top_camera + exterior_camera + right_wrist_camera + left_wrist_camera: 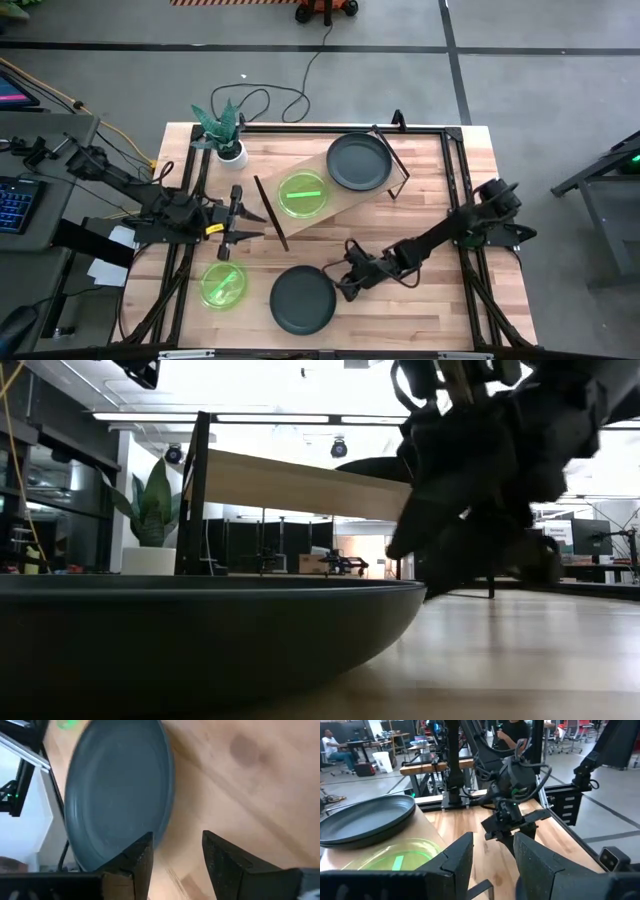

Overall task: Place and stack plates onto a shelf
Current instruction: Stack the black plate on top of the other black plates on the shelf

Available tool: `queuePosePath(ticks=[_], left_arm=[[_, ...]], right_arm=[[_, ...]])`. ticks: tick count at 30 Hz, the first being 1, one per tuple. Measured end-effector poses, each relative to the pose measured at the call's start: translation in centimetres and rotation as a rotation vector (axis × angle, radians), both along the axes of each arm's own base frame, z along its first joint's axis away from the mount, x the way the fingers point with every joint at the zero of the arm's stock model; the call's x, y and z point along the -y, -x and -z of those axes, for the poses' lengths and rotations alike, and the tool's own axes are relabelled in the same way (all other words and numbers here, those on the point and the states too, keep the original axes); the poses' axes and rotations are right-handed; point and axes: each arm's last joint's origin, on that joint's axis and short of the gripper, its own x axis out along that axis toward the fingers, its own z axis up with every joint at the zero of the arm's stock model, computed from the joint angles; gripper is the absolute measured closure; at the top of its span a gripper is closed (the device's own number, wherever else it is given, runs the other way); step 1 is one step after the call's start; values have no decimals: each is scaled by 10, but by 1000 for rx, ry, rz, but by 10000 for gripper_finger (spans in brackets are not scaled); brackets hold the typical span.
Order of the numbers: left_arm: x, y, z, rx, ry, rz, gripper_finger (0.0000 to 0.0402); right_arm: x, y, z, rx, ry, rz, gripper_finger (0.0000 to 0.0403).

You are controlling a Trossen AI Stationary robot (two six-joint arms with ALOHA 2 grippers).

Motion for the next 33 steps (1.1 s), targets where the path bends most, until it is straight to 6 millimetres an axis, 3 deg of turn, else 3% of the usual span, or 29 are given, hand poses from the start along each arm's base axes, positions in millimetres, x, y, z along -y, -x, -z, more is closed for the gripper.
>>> queuePosePath(ticks=[12, 18, 27, 33], left_arm=[[2, 2, 0, 1, 1, -35, 271], [2, 2, 1, -8, 7, -38, 271], [2, 2, 1, -12, 13, -38, 271], [2, 2, 1, -12, 12, -37, 271]], right_arm=[[-21, -6, 21, 29, -139, 86, 251], [-27, -19, 6, 52, -115, 93, 251], [-29, -26, -8, -79, 3, 177, 266], [-29, -29, -7, -57, -9, 218, 270]])
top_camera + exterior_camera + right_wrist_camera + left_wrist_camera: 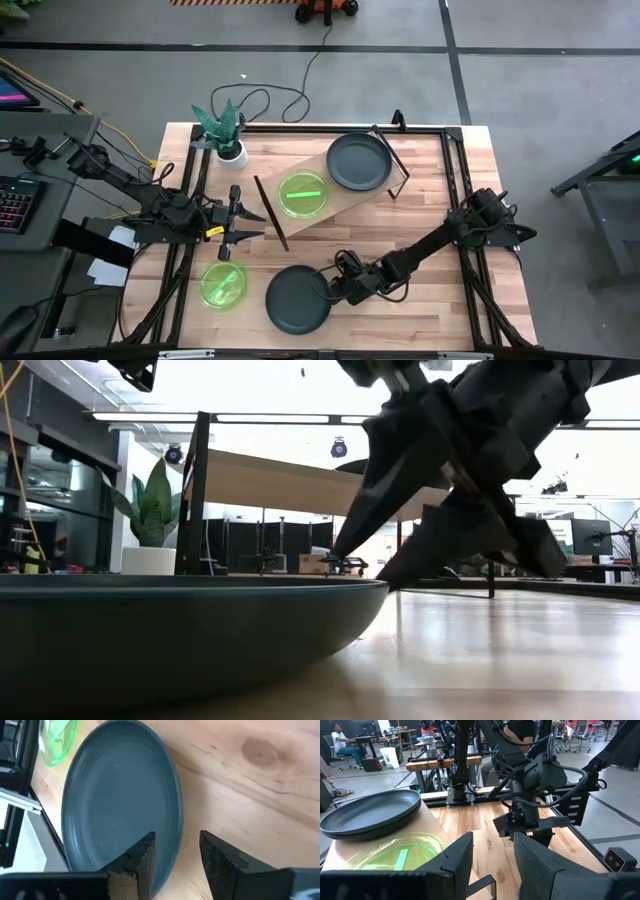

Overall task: Place and stack plates onto a shelf
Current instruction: Stack the black plate on top of the other black plates on the shelf

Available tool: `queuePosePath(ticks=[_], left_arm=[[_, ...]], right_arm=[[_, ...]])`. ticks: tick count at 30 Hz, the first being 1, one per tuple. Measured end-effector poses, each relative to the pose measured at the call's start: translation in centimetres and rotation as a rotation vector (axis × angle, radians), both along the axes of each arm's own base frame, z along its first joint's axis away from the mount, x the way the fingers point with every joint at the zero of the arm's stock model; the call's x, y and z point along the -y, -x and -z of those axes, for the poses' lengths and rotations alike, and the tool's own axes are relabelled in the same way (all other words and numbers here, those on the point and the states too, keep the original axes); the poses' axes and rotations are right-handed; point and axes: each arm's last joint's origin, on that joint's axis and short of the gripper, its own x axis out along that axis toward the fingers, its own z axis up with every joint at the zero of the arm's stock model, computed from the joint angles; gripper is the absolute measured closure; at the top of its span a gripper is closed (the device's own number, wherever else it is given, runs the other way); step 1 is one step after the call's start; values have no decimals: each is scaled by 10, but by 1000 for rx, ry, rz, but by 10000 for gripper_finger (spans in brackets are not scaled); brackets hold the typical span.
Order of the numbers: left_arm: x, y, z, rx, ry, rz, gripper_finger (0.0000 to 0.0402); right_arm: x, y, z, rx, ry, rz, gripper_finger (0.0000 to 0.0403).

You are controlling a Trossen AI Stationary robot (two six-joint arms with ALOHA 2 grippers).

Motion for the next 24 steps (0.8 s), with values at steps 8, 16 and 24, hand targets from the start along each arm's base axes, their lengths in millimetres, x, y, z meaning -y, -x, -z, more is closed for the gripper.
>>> queuePosePath(ticks=[8, 16, 24], left_arm=[[0, 0, 0, -1, -1, 0, 271], [0, 0, 0, -1, -2, 1, 271], [0, 0, 0, 0, -2, 1, 271]], right_arm=[[-5, -6, 22, -9, -47, -8, 271], [-4, -4, 24, -24, -23, -11, 304], [-2, -4, 23, -32, 74, -86, 393]])
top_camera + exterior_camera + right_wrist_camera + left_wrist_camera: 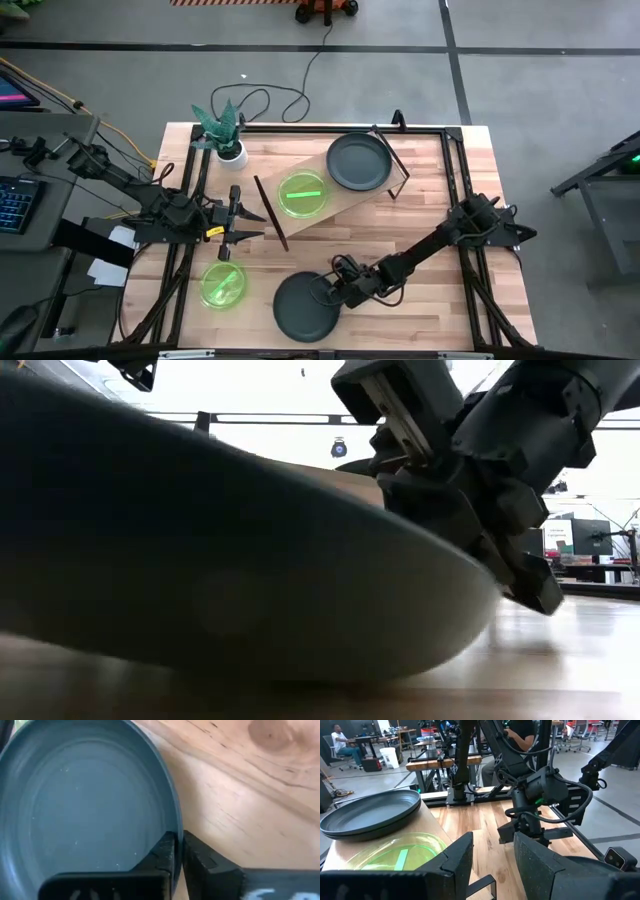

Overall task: Place and stack plates onto a shelf
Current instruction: Stack the black plate on top of the other black plates on the shelf

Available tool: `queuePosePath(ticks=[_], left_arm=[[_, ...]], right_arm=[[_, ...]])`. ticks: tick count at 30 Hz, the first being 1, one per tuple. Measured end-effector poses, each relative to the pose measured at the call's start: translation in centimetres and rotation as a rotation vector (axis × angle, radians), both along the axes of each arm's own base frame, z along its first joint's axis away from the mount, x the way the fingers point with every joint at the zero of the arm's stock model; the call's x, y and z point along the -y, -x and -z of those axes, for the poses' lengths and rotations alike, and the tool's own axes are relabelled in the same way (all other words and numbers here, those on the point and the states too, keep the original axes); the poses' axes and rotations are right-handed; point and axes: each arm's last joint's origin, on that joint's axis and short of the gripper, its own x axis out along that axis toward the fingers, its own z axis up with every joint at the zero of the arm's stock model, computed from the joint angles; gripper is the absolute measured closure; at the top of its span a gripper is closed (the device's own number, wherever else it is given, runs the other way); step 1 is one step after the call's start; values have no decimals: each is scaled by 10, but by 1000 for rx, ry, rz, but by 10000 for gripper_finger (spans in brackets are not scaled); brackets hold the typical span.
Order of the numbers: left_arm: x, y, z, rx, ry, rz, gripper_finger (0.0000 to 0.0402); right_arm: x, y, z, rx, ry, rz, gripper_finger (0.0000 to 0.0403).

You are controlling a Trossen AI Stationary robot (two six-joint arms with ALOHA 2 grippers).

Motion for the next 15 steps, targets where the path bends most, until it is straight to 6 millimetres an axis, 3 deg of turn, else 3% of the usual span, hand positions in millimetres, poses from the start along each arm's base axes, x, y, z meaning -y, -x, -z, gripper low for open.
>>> queuePosePath(ticks=[6, 15], left_arm=[[0, 0, 0, 1, 0, 0, 271], [0, 0, 0, 0, 0, 0, 271]], right_arm=[[11, 4, -23, -22, 49, -67, 402], [29, 20, -85, 27, 64, -160, 402]])
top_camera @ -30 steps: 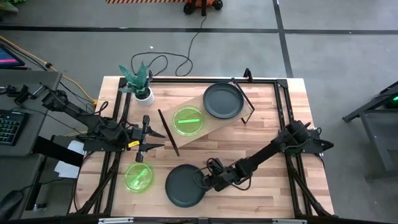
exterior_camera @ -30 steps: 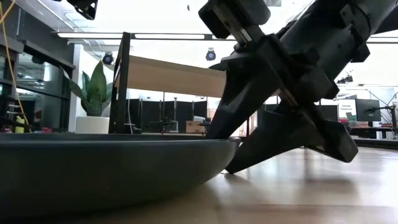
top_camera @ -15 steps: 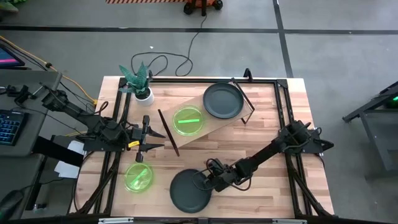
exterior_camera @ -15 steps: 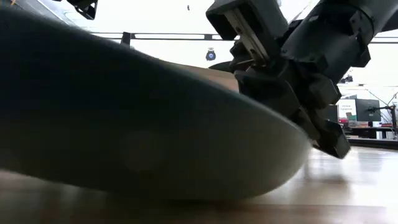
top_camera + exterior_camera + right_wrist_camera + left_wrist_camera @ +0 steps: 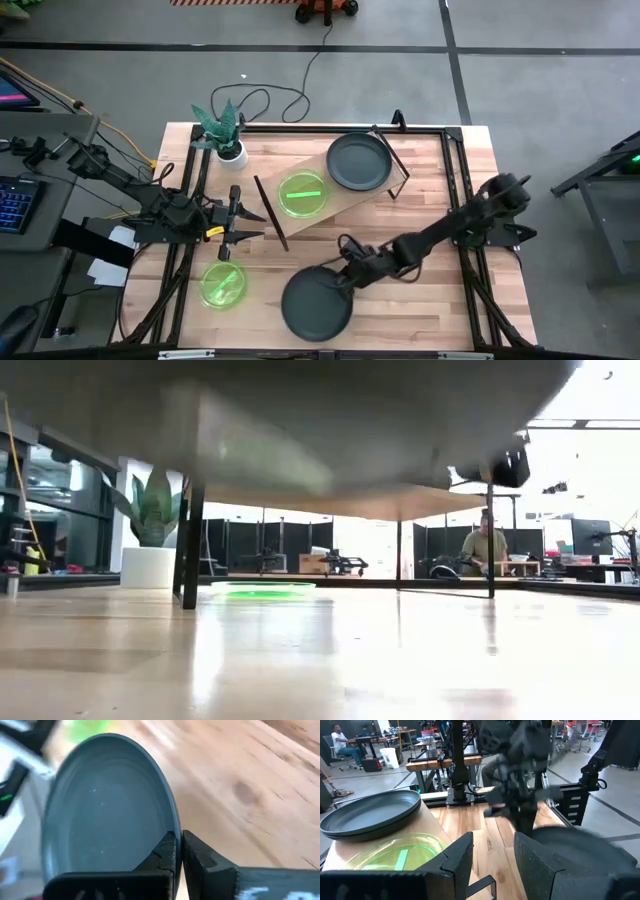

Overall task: Place and stack plates onto a shelf
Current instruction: Stack the black plate on top of the other black plates on the shelf

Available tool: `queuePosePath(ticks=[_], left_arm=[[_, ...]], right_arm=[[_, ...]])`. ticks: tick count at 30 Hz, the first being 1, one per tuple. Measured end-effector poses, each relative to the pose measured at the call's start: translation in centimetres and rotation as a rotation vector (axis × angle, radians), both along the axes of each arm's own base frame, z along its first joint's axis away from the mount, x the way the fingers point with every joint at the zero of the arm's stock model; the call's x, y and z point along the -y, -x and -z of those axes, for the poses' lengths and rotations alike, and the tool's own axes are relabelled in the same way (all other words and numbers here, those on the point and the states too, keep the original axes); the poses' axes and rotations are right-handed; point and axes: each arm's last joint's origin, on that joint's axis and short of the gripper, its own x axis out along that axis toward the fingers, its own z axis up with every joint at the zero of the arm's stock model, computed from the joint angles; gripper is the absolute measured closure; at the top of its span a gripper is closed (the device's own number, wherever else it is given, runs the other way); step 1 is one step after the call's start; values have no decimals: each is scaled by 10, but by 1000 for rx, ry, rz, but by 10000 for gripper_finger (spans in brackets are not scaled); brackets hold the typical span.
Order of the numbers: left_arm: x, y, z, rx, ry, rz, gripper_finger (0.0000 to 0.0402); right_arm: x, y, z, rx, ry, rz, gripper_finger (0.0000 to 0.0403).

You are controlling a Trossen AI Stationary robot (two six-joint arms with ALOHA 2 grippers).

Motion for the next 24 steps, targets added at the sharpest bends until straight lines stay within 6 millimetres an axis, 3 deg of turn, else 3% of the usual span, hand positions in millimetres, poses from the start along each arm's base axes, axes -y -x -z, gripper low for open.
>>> queuePosePath(ticks=[6, 14, 19, 24], left_arm=[[0, 0, 0, 0, 0, 0, 271], [0, 0, -1, 6, -5, 0, 271], [0, 0, -1, 6, -5, 0, 271], [0, 0, -1, 8, -5, 0, 271]], right_arm=[[13, 19, -57, 143, -33, -61, 403], [74, 72, -140, 391, 265, 251, 403], [123, 99, -161, 386, 436, 543, 403], [171, 105, -154, 258, 494, 750, 403]])
